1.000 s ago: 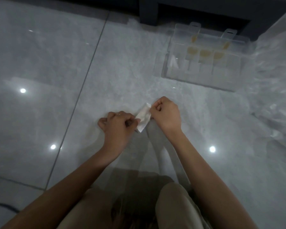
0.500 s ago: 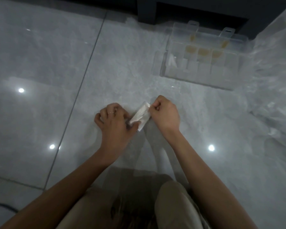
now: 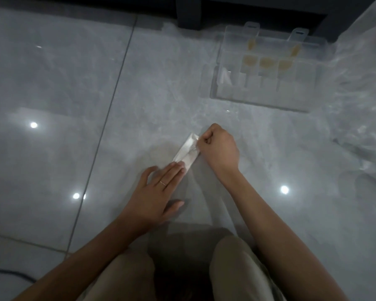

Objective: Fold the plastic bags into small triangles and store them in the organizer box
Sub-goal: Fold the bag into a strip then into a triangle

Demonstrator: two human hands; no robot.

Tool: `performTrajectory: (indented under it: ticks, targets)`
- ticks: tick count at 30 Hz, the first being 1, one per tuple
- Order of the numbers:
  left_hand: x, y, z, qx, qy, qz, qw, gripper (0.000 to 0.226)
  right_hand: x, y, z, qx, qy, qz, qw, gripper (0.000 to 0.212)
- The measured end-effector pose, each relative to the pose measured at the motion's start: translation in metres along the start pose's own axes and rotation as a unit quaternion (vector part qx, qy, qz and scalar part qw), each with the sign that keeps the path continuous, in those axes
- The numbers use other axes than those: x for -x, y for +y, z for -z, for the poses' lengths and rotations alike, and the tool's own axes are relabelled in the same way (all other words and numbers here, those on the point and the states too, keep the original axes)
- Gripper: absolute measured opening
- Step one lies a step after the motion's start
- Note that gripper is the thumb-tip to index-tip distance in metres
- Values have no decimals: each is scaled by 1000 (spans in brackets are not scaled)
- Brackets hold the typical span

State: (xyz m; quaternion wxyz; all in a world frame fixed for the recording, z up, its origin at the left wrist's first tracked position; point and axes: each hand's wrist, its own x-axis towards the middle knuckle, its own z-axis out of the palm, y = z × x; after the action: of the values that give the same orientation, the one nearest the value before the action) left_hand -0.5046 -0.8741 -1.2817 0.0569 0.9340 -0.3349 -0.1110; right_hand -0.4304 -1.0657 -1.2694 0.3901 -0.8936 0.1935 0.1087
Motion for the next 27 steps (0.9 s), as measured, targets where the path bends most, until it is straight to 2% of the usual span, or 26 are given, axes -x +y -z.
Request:
performTrajectory:
  ticks: [2,3,5,7,8,11,15,19,22,27]
  targets:
    - [-1,0,4,1,-5,6,1000,63,0,3,-1,36,24,70,997,11]
    - [-2,0,5,-2,-5,5,1000,61,1,6,-3,72,44,145,986,13]
    - [-3,1,5,-4,-5,-1,1000,59,1,15,-9,156,71,303,938,14]
    - [-2,3,4,0,2,3,1000,58,-1,25,-12,194,78,391,896,13]
    - [-2,2,5,2,6,7,1000,58,-2,28,-12,196,74,394,895,12]
    - [-3,-1,7,1,13,17,1000,56,-1,26,-9,180,63,340,921,7]
    - [-3,-1,7,-20,20,11,1000,55,-1,4,-4,192,13,221,956,30]
    - [0,-7,0,-55,11,1,998,59,-4,-11,-3,272,-24,141,952,43]
    - [0,-11,-1,-65,9,-10,998,60,-6,-18,-5,283,-36,127,950,37]
    - [-2,-11,1,-66,11,-14,998,59,-6,-21,-2,252,-58,183,948,20]
